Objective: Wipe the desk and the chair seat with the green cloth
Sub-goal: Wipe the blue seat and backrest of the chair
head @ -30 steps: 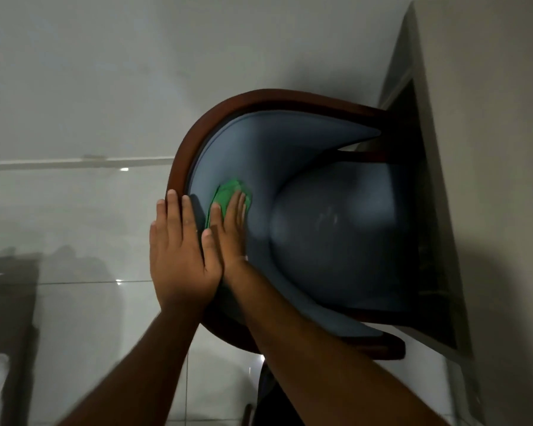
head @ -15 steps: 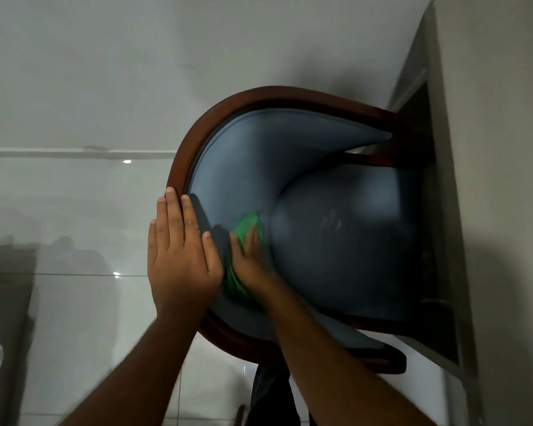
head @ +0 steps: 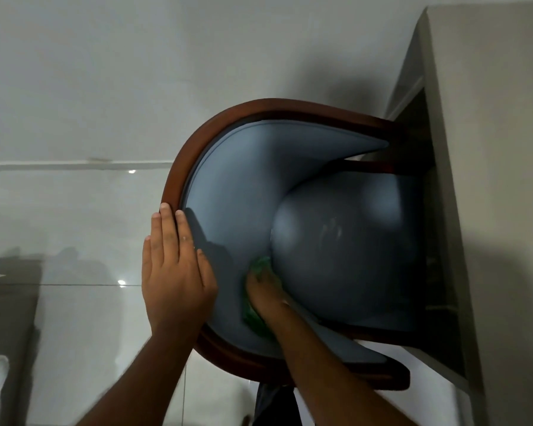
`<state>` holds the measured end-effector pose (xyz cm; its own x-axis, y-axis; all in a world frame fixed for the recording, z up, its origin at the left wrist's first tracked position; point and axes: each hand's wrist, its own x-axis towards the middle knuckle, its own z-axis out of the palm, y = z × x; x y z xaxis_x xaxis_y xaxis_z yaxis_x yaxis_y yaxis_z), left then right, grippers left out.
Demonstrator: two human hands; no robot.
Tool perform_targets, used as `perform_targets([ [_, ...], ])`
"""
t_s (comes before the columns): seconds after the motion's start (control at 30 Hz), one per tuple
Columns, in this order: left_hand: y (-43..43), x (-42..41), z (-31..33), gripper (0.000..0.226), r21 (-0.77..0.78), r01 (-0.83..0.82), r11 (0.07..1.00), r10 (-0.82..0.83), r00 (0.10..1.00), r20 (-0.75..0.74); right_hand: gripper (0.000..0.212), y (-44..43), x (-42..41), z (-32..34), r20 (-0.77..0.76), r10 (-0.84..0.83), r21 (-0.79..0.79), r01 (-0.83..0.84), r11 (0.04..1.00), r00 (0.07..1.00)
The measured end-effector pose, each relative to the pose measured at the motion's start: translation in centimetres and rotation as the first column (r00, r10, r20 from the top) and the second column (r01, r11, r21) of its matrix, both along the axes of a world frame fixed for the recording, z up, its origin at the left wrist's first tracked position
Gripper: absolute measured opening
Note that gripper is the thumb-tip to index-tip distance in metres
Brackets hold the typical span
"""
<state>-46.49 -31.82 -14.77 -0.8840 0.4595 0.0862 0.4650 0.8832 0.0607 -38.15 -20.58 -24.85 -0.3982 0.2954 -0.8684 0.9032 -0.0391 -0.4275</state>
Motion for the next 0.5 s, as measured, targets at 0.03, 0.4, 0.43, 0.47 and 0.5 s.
perform_targets([
  [0.03, 0.0, 0.0, 0.0, 0.066, -0.001, 0.002, 1.0, -0.002, 1.0, 0.004, 0.065, -0.4, -2.1, 0.0, 0.018, -0.075, -0.018, 0.076, 0.997, 0.997],
  [0.4, 0.2, 0.0, 0.2, 0.067, -0.022, -0.005, 1.0, 0.006, 0.999, 0.035, 0.088, -1.7, -6.8, 2.9, -0.406, -0.087, 0.051, 0.118, 0.992, 0.91],
  [0.43, 0.2, 0.0, 0.2, 0.067, -0.02, -0.003, 1.0, 0.004, 0.999, 0.034, 0.09, -2.2, -4.5, 2.9, -0.42, 0.0, 0.053, 0.025, 0.998, 0.907],
  [0.47, 0.2, 0.0, 0.1, 0.066, -0.018, -0.001, 1.0, 0.001, 1.0, 0.031, 0.092, -2.5, -2.3, 2.9, -0.417, 0.091, 0.061, -0.072, 0.995, 0.904],
  [0.5, 0.1, 0.0, 0.1, 0.067, -0.019, 0.0, 1.0, 0.001, 1.0, 0.026, 0.095, -2.6, -0.2, 3.0, -0.4, 0.186, 0.077, -0.169, 0.983, 0.898],
])
